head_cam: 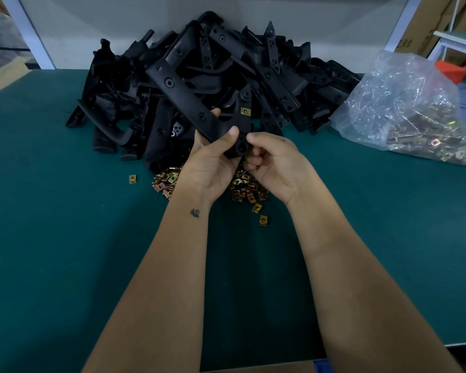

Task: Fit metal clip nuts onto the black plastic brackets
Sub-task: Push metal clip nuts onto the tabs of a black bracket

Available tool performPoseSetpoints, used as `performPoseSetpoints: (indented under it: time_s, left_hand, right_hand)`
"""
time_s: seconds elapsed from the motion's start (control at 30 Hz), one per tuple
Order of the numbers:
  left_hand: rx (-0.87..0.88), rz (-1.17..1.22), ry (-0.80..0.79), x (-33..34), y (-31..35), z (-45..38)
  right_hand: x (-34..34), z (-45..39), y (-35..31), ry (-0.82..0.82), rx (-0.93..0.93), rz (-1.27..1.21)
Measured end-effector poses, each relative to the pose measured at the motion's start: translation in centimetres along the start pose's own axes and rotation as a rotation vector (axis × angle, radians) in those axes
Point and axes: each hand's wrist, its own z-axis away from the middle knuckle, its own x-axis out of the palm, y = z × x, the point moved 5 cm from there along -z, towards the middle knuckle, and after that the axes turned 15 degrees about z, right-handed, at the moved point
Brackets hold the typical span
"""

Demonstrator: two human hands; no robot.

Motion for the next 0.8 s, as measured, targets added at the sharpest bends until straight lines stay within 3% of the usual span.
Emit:
performPoseSetpoints:
  time_s: [0.8]
  left_hand:
    - [0.0,-0.14,-0.01,0.05,0.12,-0.05]
  right_hand:
    - [-0.27,-0.03,-0.05,0.021,0.018,0.066]
